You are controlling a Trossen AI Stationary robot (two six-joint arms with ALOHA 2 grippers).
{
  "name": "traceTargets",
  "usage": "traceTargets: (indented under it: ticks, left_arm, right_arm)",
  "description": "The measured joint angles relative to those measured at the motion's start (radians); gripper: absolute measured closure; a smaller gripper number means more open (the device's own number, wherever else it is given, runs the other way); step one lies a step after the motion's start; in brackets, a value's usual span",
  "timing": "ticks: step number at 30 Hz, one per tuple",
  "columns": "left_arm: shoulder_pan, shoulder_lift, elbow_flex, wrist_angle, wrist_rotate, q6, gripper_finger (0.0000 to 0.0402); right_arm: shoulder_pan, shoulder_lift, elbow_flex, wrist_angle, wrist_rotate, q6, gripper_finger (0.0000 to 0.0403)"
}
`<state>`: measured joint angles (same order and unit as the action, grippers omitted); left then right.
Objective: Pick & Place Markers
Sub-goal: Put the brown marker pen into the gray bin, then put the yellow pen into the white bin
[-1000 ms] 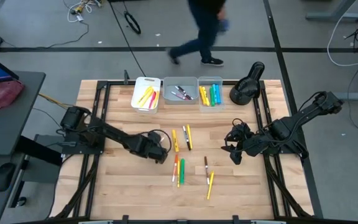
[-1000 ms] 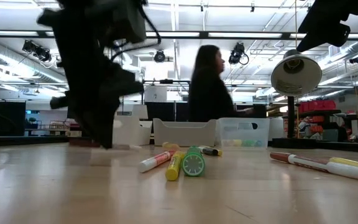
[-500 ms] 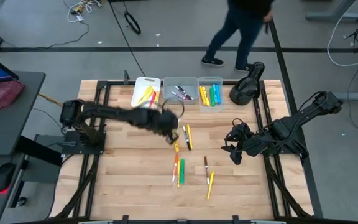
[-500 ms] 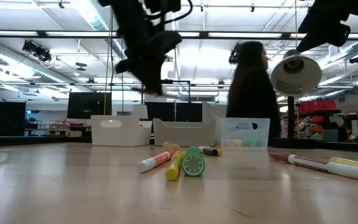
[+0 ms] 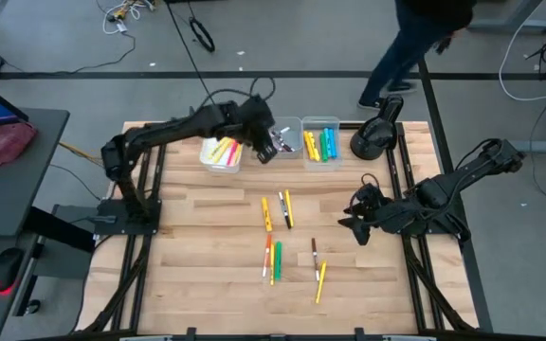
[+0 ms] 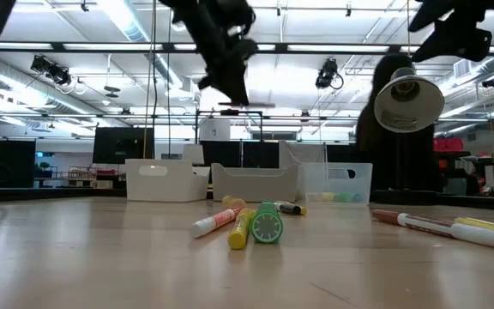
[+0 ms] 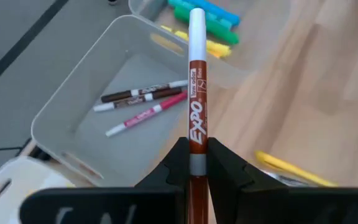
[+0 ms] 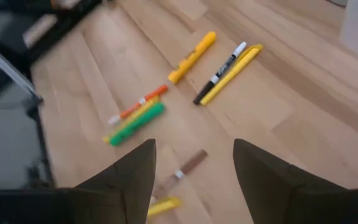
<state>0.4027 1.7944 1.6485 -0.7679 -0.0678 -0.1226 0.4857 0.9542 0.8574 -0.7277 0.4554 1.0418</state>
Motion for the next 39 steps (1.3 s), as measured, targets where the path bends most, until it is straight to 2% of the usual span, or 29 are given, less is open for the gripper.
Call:
traceTargets:
  ticks: [9, 17, 24, 32, 39]
  left_arm:
    - [0.114, 0.174, 0.001, 0.018, 0.019, 0.303, 0.0366]
    - [0.14, 0.287, 0.002, 0.051, -0.007, 0.634, 0.0355]
    - [0.141, 0.336, 0.002, 0.17, -0.047, 0.843, 0.0348]
    - [0.138, 0.336, 0.002, 0.237, -0.051, 0.901, 0.0332]
    - [0.135, 0.322, 0.001, 0.228, -0.068, 0.894, 0.025]
  right_arm:
    - [-0.143, -0.071, 0.001, 0.077, 0.059, 0.023, 0.0185]
    - [-0.296, -0.069, 0.002, 0.188, 0.079, 0.015, 0.0185]
    - [-0.351, -0.069, 0.002, 0.247, 0.079, 0.02, 0.0185]
    - [-0.358, -0.069, 0.002, 0.277, 0.079, 0.027, 0.0185]
    - [-0.358, -0.069, 0.002, 0.277, 0.08, 0.021, 0.0185]
